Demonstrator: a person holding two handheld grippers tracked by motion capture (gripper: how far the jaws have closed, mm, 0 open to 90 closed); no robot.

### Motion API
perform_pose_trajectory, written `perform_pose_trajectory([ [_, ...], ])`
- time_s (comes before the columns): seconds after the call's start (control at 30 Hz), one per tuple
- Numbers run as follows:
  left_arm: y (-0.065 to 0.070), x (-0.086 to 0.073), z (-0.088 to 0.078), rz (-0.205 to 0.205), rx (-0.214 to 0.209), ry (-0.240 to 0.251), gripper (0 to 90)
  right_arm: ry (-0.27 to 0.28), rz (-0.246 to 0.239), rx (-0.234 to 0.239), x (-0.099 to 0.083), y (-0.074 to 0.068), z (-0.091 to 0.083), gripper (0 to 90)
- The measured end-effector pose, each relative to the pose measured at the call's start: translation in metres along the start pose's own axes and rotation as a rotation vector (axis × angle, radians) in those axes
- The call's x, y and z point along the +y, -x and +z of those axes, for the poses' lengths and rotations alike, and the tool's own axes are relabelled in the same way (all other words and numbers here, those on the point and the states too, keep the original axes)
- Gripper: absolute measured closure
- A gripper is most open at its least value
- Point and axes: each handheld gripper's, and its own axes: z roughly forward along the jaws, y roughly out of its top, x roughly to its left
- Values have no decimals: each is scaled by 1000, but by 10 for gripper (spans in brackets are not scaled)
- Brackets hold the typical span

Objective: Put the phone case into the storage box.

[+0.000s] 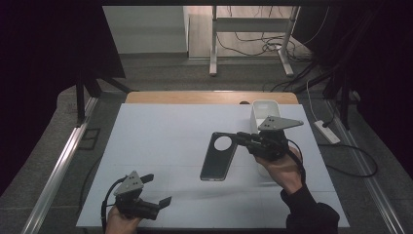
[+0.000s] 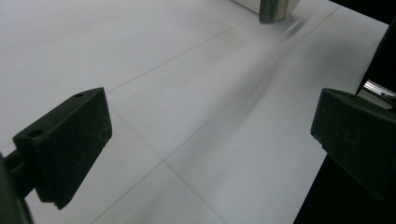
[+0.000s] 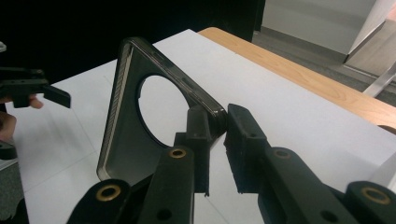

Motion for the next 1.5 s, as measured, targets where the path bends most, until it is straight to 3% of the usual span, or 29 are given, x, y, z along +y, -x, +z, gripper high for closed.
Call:
perform_pose_trajectory([
  [0.17, -5, -10, -11, -18, 11, -17, 0, 5, 3, -8, 5, 7, -1, 787],
  [0.53, -9, -30, -30, -63, 85, -16, 0, 21, 11, -35, 18, 25, -3, 787],
  [0.73, -9, -39, -37, -46, 118, -6, 0, 25, -2, -66, 26, 35, -5, 788],
  [1.03, -12, -48, -45, -52, 137, 0, 0, 36, 2, -105, 33, 54, -8, 788],
  [1.37, -12, -49, -44, -11, 160, -1, 0, 38, 6, -142, 42, 73, -10, 788],
  [1.5, -14, -49, -45, -31, 154, 11, 0, 38, 13, -153, 43, 81, -9, 788],
])
